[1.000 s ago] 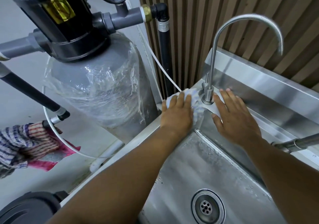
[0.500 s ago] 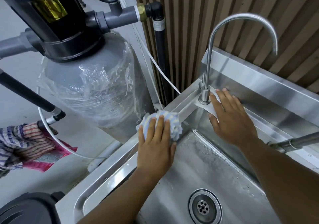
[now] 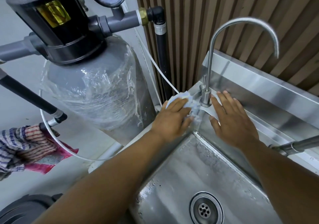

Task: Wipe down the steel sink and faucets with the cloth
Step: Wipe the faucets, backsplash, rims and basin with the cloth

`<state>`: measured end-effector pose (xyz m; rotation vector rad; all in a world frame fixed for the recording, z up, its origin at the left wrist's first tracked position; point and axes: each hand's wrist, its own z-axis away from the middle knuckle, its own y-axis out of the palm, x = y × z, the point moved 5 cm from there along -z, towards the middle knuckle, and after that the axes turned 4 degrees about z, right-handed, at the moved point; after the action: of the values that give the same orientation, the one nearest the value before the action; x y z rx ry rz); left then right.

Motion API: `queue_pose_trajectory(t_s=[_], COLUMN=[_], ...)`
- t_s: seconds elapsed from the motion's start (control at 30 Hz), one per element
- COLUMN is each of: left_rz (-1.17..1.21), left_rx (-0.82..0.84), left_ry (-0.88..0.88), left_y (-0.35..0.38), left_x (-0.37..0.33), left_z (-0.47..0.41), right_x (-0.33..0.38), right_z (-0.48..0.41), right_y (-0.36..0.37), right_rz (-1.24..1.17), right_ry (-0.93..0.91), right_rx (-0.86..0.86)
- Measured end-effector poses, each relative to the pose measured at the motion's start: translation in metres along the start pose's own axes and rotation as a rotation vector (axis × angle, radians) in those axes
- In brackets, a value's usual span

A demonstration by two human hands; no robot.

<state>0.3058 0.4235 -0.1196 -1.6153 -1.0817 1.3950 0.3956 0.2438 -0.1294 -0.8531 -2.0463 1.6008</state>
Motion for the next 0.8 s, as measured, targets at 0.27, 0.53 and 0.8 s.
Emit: queue_pose_trajectory(t_s=[0.27, 0.53, 0.8], left_rz=[-0.227, -0.167, -0.107], left_rx=[-0.124, 0.114, 0.304], left_ry=[-0.335, -0.367, -0.073], left_y=[-0.009, 0.014, 0.008], left_x=[-0.008, -0.018, -0.014], left_z=[0.092, -0.021, -0.065], right_x=[0.0, 0.0, 0.0], right_z=[0.0, 0.0, 0.001], right_y=[0.001, 0.001, 0.001], right_rz=[0.018, 0.025, 0.022], right_ry=[0.003, 0.004, -0.006], right_rx=[0.044, 0.014, -0.022])
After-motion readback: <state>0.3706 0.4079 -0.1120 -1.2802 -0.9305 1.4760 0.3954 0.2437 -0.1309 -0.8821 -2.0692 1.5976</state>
